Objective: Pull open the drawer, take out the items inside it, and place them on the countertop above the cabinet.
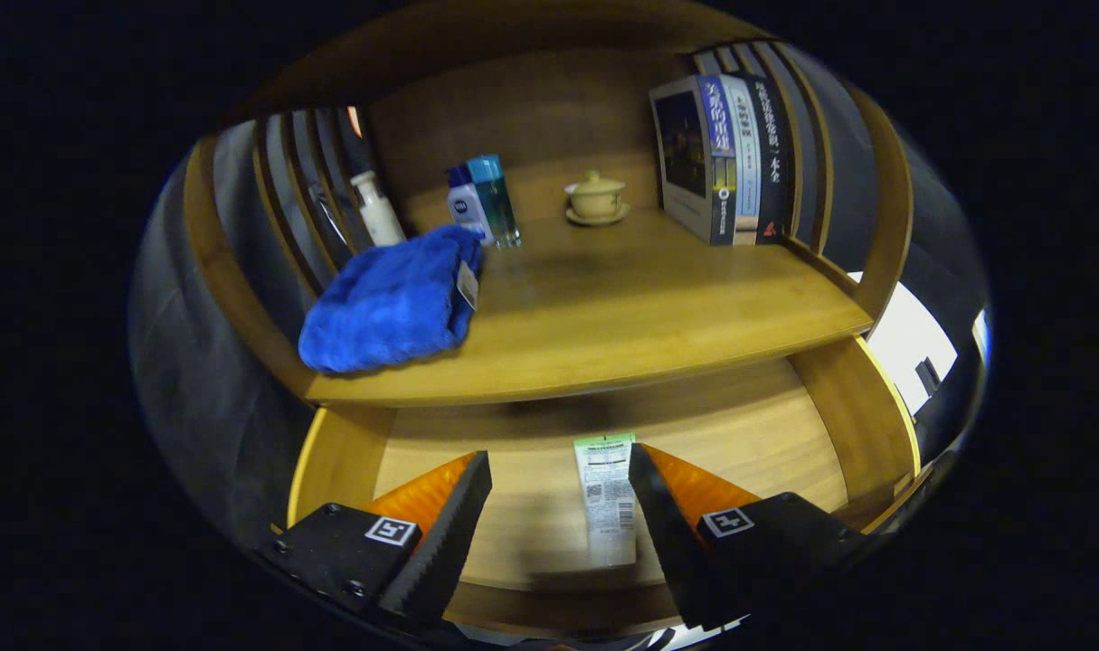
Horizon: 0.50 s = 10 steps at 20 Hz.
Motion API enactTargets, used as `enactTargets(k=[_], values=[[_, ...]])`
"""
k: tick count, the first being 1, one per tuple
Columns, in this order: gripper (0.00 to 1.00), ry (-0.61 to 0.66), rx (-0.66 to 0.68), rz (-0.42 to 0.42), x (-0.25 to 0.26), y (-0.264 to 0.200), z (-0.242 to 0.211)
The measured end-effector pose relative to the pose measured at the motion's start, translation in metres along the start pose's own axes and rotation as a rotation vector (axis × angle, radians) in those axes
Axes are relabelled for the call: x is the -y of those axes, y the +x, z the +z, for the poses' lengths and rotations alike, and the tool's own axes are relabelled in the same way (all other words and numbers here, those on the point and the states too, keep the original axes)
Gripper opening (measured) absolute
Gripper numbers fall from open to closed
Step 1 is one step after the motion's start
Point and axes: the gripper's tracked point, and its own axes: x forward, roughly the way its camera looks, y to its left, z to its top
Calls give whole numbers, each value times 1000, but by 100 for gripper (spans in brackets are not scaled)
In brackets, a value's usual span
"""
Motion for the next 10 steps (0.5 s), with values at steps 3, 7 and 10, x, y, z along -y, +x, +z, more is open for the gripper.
enactTargets(k=[3,7,10], values=[[99,-1,-105,-3,2,20,-11],[99,-48,-199,-54,16,38,-20],[99,-68,-294,-57,19,43,-35]])
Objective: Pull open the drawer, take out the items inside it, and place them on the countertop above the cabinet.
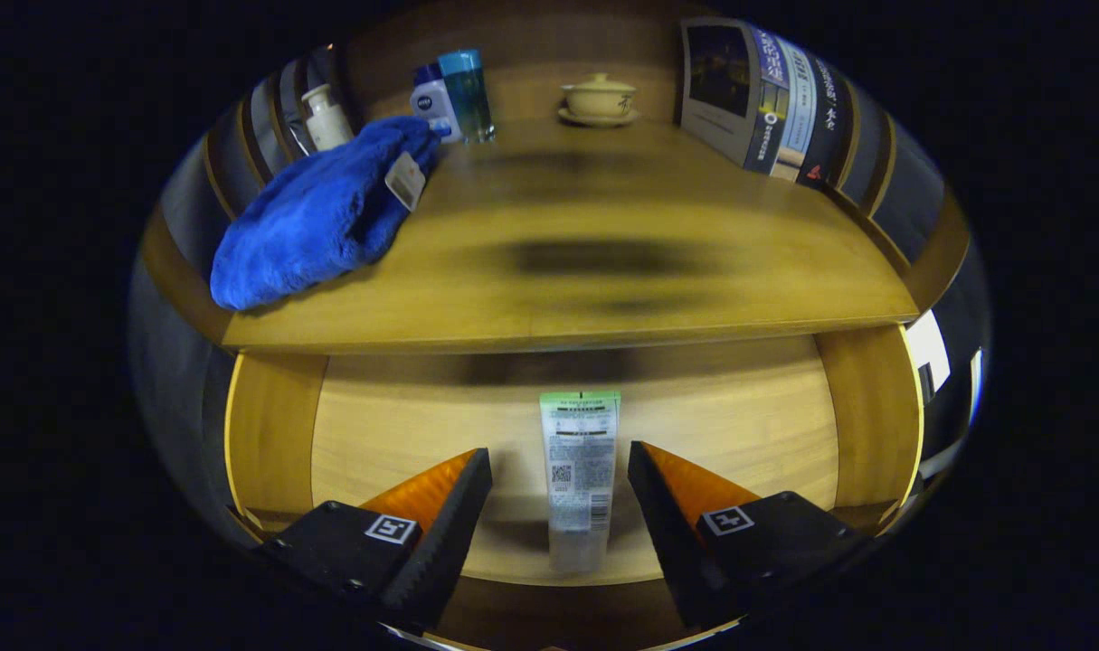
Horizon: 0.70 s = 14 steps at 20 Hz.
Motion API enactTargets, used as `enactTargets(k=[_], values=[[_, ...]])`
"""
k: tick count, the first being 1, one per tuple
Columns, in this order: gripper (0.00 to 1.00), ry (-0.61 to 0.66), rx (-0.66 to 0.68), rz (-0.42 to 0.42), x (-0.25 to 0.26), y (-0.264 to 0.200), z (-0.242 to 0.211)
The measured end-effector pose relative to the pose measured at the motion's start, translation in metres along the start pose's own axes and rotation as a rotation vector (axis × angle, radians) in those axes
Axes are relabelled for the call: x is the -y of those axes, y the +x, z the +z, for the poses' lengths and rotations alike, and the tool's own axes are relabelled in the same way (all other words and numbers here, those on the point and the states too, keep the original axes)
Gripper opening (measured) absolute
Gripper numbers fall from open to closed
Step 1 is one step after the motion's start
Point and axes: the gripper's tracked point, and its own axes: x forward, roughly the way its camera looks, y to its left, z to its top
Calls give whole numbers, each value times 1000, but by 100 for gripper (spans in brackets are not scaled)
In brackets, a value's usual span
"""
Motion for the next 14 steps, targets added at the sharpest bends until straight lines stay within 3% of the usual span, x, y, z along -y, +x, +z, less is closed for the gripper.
enactTargets(k=[7,14], values=[[97,-44,-169,-32,11,16,-26],[76,-57,-268,-65,15,22,-38]])
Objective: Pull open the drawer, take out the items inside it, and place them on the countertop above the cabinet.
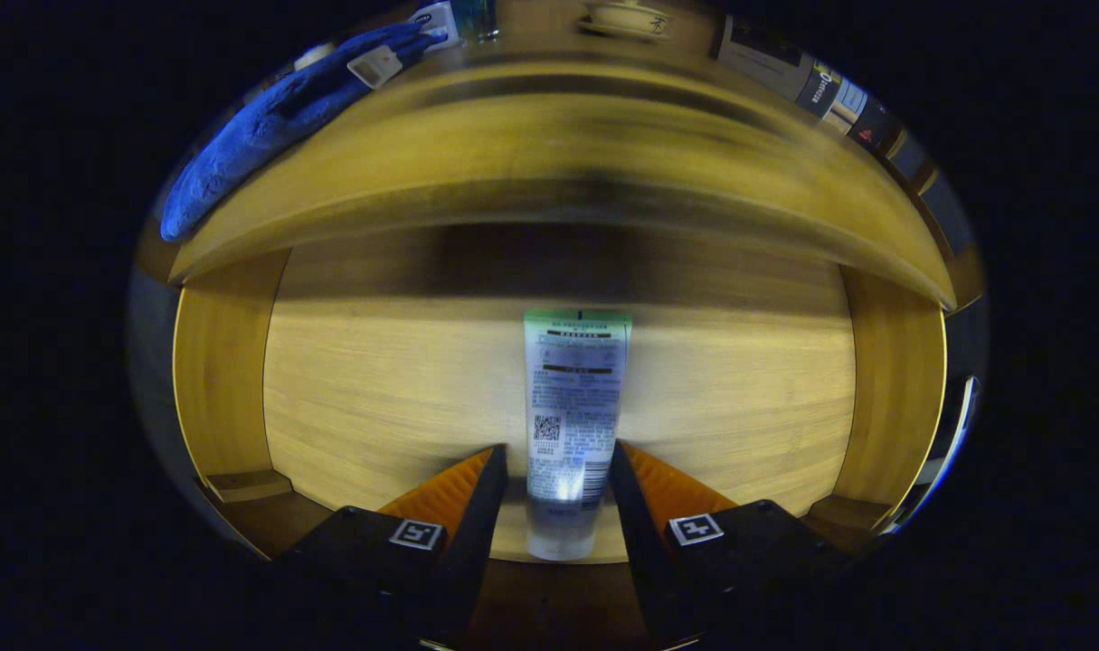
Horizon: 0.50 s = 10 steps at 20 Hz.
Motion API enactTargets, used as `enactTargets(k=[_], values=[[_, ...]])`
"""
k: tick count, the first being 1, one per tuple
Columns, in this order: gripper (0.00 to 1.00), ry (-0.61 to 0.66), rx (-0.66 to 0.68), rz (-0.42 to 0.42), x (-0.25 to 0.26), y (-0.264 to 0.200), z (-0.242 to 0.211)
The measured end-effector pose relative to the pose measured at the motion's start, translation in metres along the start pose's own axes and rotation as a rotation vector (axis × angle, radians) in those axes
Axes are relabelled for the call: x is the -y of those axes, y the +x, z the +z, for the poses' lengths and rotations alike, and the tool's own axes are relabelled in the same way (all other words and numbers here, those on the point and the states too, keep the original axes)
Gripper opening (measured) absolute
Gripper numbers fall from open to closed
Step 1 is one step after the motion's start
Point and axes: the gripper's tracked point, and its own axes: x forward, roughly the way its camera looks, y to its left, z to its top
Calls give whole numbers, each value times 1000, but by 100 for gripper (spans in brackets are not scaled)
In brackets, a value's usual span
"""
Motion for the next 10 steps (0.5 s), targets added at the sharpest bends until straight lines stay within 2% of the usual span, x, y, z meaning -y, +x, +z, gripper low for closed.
enactTargets(k=[2,3,4,9,10], values=[[58,25,-1,8,0,-4,6],[57,33,0,6,1,-10,10],[53,36,10,8,1,-14,14],[53,53,61,28,-6,-72,49],[53,52,74,36,-2,-83,43]])
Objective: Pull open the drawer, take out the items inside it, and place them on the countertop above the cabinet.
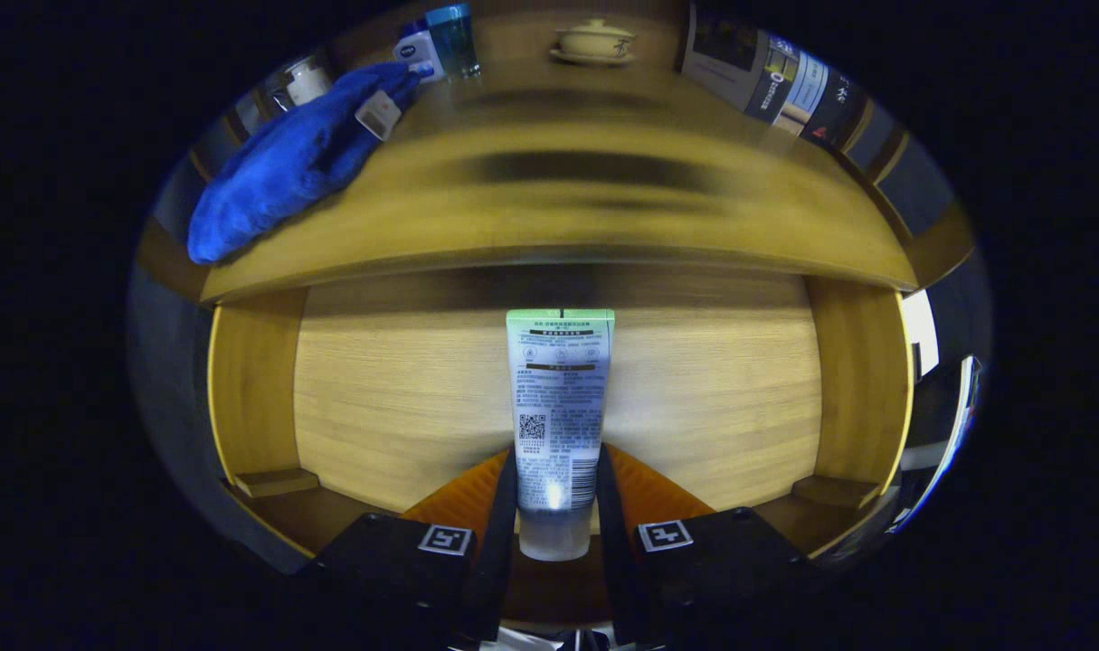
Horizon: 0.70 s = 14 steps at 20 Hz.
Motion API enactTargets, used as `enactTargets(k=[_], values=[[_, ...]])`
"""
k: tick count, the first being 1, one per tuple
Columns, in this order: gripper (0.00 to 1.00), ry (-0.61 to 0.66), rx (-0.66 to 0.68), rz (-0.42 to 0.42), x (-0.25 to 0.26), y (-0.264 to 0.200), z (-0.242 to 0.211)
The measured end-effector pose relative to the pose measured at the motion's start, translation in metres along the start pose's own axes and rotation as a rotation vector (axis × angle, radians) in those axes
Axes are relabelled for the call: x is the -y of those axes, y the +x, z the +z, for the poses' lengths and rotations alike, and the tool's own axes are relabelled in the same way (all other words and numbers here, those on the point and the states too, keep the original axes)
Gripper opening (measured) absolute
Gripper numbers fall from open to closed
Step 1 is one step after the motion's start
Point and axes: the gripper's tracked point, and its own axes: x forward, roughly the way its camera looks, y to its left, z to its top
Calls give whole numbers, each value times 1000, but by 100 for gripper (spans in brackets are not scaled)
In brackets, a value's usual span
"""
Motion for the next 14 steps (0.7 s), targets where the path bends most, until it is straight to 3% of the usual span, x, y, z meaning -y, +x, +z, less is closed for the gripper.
enactTargets(k=[6,14], values=[[53,-24,86,0,-3,-66,33],[50,-47,131,9,-5,-99,54]])
